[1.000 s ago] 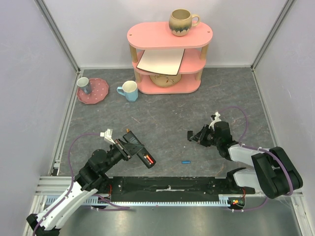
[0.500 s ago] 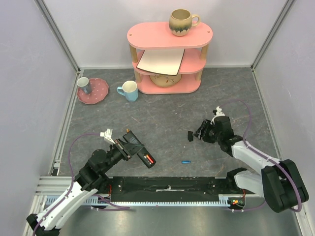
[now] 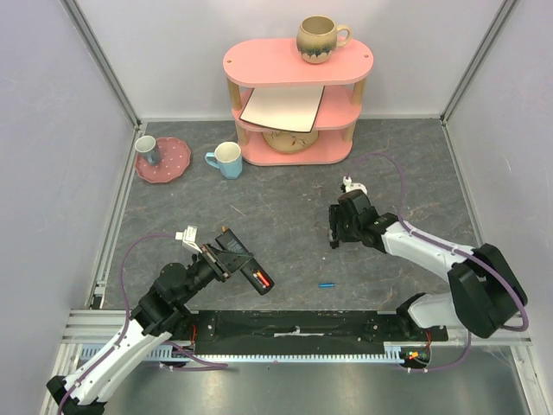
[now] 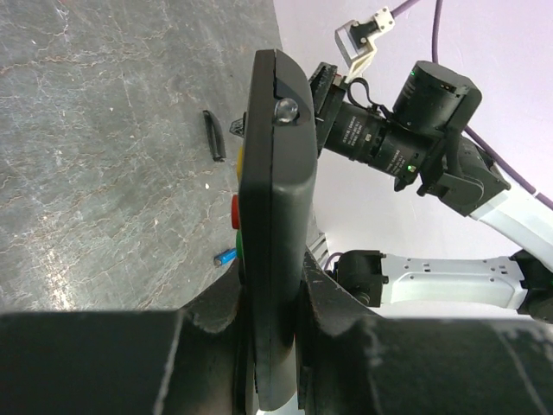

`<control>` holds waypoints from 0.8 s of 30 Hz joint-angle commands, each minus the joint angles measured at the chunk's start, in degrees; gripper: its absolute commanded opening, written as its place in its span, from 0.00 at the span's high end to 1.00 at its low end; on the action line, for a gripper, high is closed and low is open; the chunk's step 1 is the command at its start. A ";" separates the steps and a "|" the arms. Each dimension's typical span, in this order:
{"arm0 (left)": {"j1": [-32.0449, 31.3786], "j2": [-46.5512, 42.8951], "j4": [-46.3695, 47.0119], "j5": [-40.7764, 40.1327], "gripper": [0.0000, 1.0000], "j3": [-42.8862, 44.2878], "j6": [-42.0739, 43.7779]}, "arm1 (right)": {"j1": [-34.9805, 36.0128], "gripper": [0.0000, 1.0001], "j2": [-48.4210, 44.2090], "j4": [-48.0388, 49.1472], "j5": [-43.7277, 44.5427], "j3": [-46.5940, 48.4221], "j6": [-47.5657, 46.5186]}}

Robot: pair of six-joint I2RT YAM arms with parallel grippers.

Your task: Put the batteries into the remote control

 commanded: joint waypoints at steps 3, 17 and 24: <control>-0.06 -0.78 3.62 1.38 0.98 -1.31 -1.12 | 1.81 0.32 4.86 -2.88 5.68 4.41 -1.80; -0.06 -1.21 3.19 1.91 0.98 -1.05 -0.51 | 4.18 0.38 12.69 -3.85 4.71 6.79 -1.81; -0.06 -2.27 2.83 2.18 0.98 -1.49 -0.51 | 4.18 0.57 14.63 -3.50 4.19 6.96 -4.44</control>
